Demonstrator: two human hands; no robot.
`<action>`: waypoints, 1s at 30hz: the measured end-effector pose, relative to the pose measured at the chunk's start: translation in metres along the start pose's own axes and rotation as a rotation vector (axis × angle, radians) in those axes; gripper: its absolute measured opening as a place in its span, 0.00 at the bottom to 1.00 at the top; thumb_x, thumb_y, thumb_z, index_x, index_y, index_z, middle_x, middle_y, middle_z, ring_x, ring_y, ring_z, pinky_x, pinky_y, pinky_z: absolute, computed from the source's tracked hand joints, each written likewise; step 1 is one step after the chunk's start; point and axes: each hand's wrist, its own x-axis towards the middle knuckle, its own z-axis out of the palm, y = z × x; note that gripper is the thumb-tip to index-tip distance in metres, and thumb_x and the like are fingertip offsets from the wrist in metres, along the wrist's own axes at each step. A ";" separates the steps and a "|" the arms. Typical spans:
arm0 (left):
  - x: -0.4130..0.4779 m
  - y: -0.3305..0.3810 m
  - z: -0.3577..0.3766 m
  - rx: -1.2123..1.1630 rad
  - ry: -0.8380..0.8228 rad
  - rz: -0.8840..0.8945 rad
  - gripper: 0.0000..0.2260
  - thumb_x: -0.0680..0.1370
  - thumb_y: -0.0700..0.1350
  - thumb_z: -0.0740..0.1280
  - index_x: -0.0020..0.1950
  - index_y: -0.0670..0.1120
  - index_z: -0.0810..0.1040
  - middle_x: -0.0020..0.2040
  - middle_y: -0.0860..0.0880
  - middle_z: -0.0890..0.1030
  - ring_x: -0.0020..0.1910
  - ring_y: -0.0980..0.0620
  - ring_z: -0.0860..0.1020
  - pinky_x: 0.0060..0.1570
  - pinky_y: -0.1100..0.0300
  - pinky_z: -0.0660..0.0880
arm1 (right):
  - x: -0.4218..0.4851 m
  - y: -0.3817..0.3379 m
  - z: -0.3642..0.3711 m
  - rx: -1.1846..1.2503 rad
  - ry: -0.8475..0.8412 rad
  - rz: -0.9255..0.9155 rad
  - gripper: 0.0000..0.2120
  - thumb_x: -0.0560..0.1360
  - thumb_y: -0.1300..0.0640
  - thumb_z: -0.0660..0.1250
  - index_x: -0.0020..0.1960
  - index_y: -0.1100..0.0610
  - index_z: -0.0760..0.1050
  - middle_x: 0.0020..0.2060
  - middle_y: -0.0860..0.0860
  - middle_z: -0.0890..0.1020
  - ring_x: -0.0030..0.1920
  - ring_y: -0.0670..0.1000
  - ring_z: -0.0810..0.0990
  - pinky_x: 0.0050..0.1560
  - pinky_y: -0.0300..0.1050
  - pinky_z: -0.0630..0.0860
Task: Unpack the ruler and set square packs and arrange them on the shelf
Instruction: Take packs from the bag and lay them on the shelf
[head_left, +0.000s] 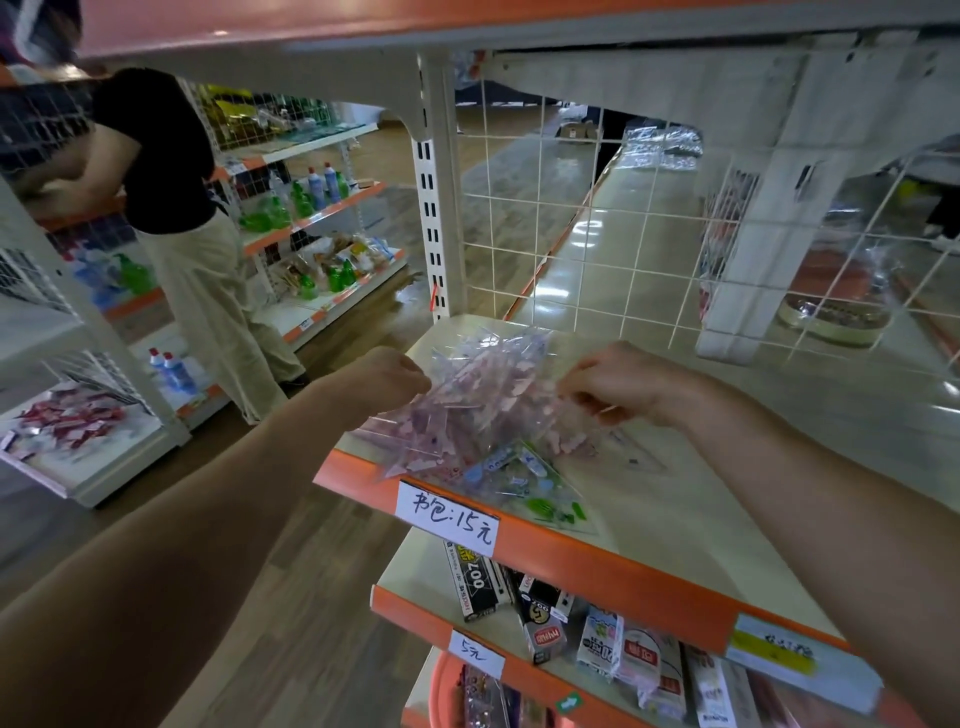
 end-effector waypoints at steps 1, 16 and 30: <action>0.002 0.000 0.001 0.003 0.008 0.010 0.10 0.79 0.42 0.64 0.58 0.40 0.79 0.43 0.48 0.76 0.36 0.56 0.71 0.32 0.65 0.67 | -0.001 0.002 -0.008 0.010 0.015 0.008 0.03 0.75 0.63 0.67 0.42 0.60 0.77 0.31 0.54 0.77 0.28 0.48 0.74 0.30 0.35 0.71; 0.020 0.021 0.013 -0.180 0.042 0.053 0.05 0.75 0.41 0.70 0.48 0.40 0.80 0.38 0.48 0.76 0.35 0.55 0.72 0.30 0.68 0.67 | -0.005 0.023 -0.037 0.130 0.308 -0.250 0.06 0.77 0.61 0.67 0.47 0.64 0.80 0.33 0.51 0.80 0.35 0.46 0.78 0.33 0.35 0.77; 0.008 0.022 0.006 -0.706 -0.217 0.103 0.08 0.78 0.42 0.65 0.56 0.42 0.79 0.49 0.45 0.83 0.43 0.50 0.81 0.47 0.55 0.76 | -0.011 0.000 -0.036 0.534 0.366 -0.228 0.06 0.78 0.58 0.63 0.46 0.54 0.78 0.33 0.47 0.83 0.33 0.43 0.81 0.31 0.36 0.74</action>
